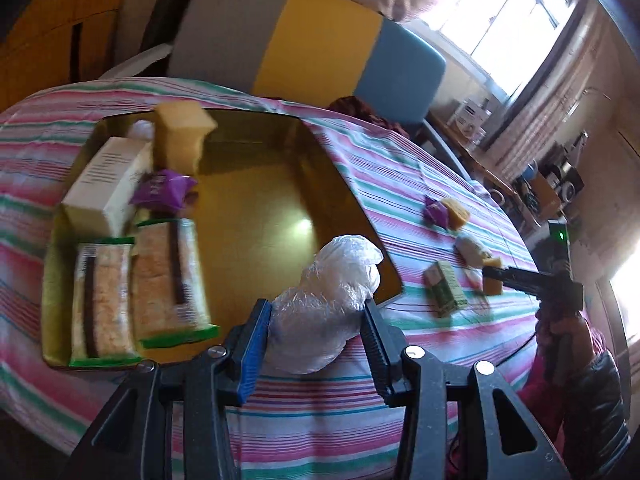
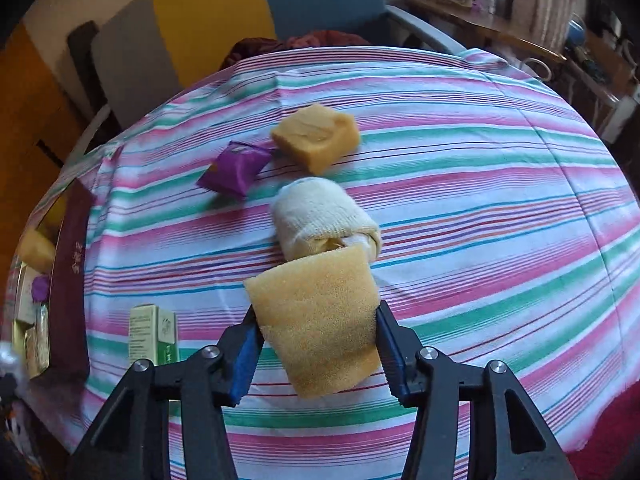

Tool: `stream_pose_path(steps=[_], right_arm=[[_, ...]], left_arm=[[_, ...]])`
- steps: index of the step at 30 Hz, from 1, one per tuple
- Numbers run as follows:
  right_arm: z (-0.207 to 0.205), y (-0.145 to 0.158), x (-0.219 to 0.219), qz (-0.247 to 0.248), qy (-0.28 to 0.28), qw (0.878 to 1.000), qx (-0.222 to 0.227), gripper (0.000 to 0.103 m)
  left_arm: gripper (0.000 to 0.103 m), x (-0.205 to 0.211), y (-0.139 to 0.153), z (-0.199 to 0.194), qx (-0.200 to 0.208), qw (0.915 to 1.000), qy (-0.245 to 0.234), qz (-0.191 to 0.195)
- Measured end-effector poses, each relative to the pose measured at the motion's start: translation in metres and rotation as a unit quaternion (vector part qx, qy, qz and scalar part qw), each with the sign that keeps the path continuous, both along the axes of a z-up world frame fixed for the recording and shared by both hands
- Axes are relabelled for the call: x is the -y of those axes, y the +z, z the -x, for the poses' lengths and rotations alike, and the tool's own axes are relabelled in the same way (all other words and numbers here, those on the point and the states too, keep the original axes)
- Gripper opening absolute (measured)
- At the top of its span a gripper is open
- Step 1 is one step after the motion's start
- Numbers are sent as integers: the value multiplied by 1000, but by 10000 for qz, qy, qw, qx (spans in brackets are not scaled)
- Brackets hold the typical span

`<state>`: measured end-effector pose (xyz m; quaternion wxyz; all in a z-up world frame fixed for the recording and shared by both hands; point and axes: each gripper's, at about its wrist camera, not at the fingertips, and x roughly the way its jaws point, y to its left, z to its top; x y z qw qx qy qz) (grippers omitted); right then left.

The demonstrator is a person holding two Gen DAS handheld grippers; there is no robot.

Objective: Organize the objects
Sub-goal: 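Grasp the second yellow sponge cake with the right gripper, then carry the plastic-wrapped bundle into the gold tray and open the left gripper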

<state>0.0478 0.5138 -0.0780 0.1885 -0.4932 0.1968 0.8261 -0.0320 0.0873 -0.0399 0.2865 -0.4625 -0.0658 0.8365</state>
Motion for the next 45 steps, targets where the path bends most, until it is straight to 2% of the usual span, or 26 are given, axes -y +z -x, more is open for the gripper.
stream_pose_path(steps=[9, 19, 28, 33, 37, 40, 43, 45], right_arm=[[2, -10, 10, -79, 273, 9994, 198, 53], [9, -10, 17, -188, 515, 9982, 223, 53], [11, -12, 17, -195, 591, 9978, 228, 53], [13, -14, 18, -223, 635, 9974, 250, 54], [13, -14, 19, -234, 660, 9972, 259, 54], [14, -15, 19, -244, 685, 9970, 266, 54], [15, -16, 18, -246, 706, 9968, 269, 54], [15, -16, 18, -247, 707, 9968, 271, 54]], left_arm=[[45, 14, 2, 23, 39, 9993, 354, 102], [45, -4, 10, 90, 32, 9979, 582, 295], [45, -27, -17, 156, 365, 9943, 770, 633], [45, -35, -31, 183, 401, 9912, 961, 815], [45, -34, -49, 204, 580, 9862, 1227, 950], [49, -32, -58, 214, 573, 9823, 1400, 1102], [51, -26, -63, 221, 687, 9805, 1502, 1061], [57, -21, -62, 222, 753, 9800, 1530, 1024]])
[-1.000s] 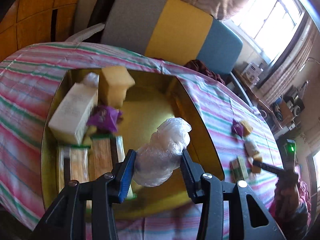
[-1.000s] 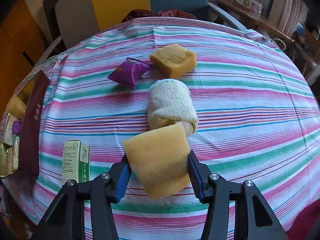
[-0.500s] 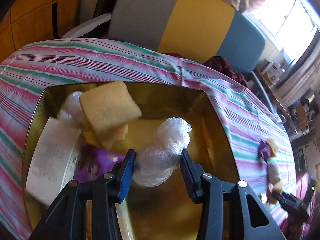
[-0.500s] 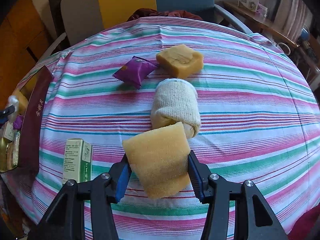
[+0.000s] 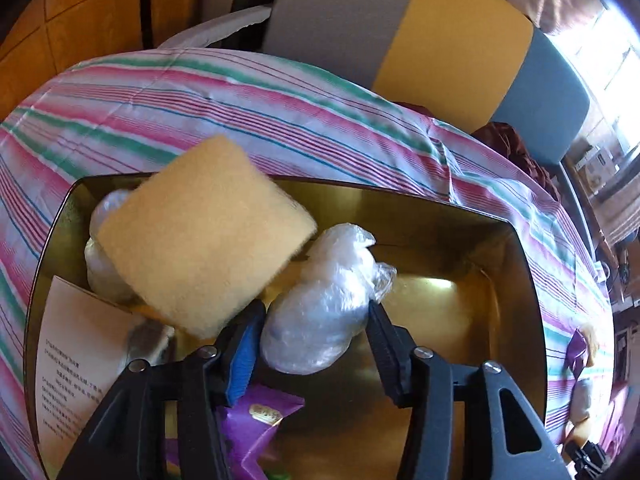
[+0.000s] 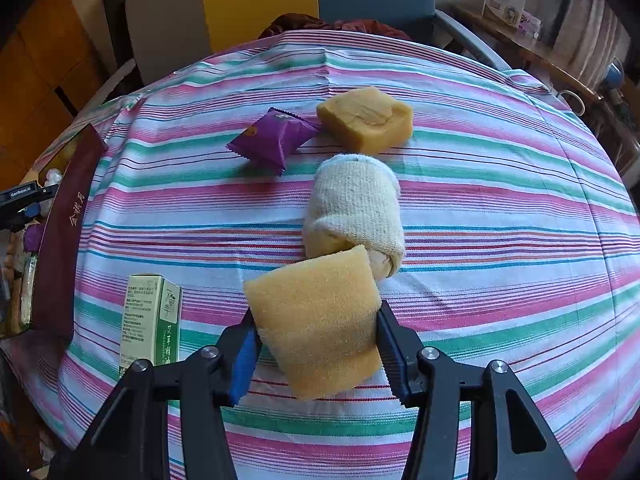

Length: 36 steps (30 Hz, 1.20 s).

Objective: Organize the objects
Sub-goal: 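Carry the plastic-wrapped bundle into the gold tray and open the left gripper, then carry the sponge cake into the tray beside the bundle and open the right gripper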

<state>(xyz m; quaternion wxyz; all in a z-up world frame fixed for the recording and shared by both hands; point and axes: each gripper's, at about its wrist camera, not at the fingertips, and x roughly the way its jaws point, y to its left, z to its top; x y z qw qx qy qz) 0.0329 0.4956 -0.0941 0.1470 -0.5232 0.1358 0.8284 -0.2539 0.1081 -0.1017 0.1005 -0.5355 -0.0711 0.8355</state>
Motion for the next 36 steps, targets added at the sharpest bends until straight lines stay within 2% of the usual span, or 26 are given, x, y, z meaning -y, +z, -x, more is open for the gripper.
stream_pose_path(steps=[11, 18, 25, 36], right_arm=[[0, -1, 0, -18, 7, 10000, 6, 55], [1, -2, -1, -43, 22, 10000, -1, 55], [2, -2, 0, -94, 51, 9999, 11, 55], [2, -3, 7, -292, 139, 9994, 83, 55]], left_arm=[[59, 3, 23, -37, -199, 9995, -219, -81], [59, 1, 50, -91, -716, 9957, -584, 45], [59, 9, 68, -143, -1158, 9907, -702, 118], [59, 25, 78, -191, -1441, 9866, -725, 261]])
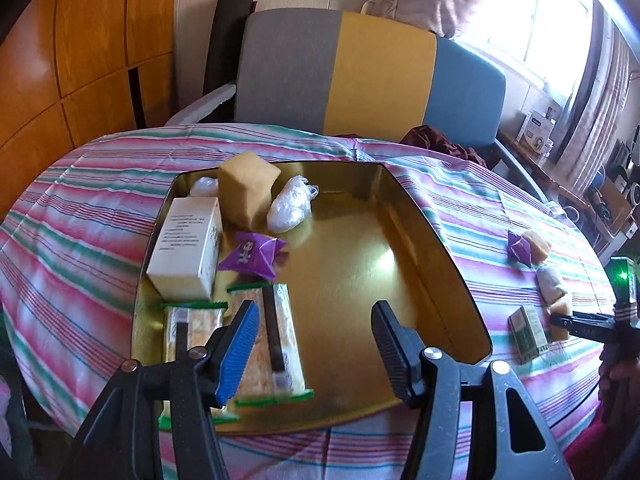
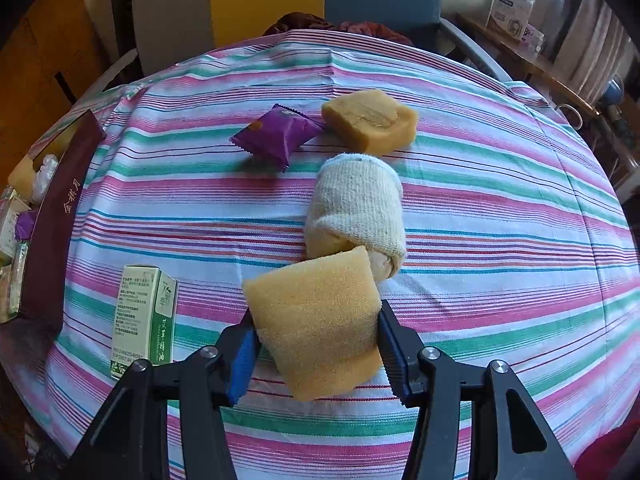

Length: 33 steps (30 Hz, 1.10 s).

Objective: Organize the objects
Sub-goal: 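Carry the sponge cake into the tray beside the bundle and open the right gripper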

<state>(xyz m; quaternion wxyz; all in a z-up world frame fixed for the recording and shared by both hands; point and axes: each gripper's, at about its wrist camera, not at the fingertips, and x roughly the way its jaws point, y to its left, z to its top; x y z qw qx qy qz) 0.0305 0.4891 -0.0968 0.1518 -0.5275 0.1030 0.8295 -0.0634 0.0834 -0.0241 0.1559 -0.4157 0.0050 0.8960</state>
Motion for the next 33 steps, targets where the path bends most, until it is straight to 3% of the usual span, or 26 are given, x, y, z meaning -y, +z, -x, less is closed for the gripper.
stream_pose_path(steps=[11, 26, 33], right_arm=[[-3, 7, 17, -165, 58, 9997, 142, 54], [-17, 60, 56, -192, 181, 9977, -619, 54], [14, 86, 111, 49, 871, 9911, -1006, 54]], left_arm=[[59, 14, 1, -16, -127, 9999, 35, 43], [59, 30, -3, -24, -109, 9999, 83, -5], [59, 39, -2, -27, -121, 9998, 162, -8]])
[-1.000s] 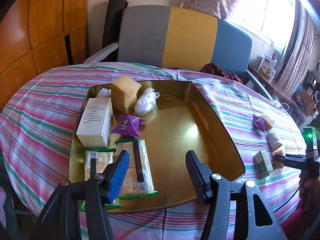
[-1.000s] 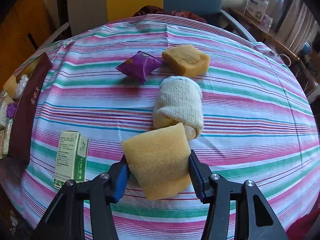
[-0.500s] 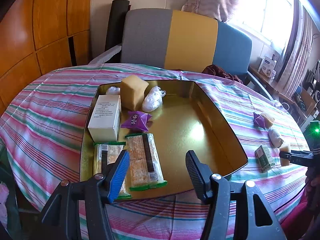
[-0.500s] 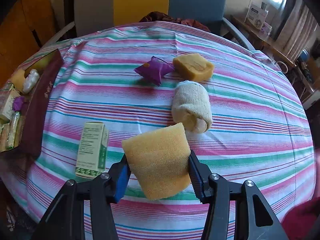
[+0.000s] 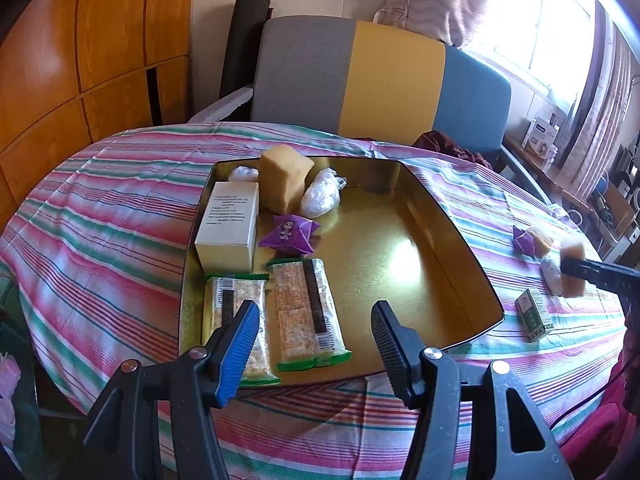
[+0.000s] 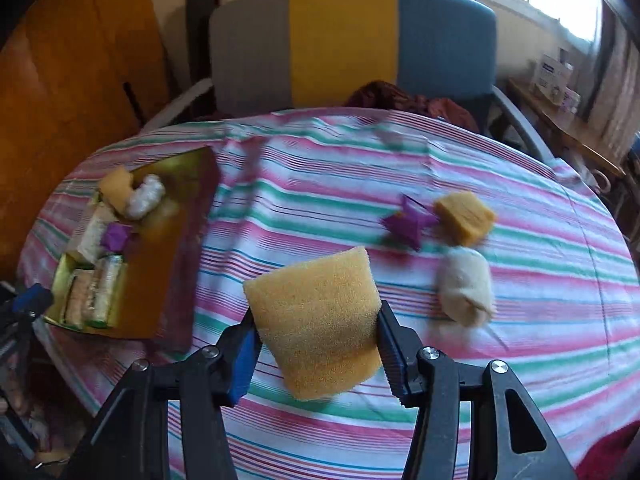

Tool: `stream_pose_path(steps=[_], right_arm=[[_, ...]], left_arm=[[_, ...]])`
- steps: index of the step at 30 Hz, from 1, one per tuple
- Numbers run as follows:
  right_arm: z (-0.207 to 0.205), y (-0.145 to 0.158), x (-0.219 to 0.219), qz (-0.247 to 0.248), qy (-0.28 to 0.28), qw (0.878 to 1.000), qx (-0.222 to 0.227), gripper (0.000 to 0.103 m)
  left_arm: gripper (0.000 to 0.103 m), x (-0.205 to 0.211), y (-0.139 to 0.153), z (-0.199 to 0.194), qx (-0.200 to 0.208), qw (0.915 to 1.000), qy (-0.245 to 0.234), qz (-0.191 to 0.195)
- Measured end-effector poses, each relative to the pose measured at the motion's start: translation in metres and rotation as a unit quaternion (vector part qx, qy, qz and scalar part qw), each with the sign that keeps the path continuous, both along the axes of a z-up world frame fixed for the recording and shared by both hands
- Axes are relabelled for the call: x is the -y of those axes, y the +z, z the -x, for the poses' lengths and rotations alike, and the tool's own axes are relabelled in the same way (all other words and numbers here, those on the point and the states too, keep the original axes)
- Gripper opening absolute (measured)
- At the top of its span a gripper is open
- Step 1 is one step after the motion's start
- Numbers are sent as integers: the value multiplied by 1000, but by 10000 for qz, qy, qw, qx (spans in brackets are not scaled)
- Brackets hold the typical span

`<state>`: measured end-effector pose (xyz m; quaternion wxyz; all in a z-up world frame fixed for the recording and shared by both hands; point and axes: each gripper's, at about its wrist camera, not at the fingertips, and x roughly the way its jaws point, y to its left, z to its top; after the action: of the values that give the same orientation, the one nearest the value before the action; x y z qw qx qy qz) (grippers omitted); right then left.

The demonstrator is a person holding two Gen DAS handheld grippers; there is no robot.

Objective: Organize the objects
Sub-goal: 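Carry the sponge cake into the tray beside the bundle and open the right gripper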

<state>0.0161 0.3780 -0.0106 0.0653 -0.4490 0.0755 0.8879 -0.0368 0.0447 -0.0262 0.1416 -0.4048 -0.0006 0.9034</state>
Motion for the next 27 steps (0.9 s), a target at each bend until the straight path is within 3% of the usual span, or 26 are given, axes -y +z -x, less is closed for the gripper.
stream_pose_path(steps=[12, 18, 27], right_arm=[[71, 4, 115, 316, 1248, 9916, -79, 54], [107, -14, 149, 362, 1463, 9885, 149, 54], [165, -59, 189, 134, 1367, 9879, 718, 57]], left_arm=[[59, 20, -5, 4, 59, 9998, 196, 2], [59, 32, -8, 6, 31, 9993, 369, 58], [59, 47, -11, 7, 0, 9985, 541, 83]])
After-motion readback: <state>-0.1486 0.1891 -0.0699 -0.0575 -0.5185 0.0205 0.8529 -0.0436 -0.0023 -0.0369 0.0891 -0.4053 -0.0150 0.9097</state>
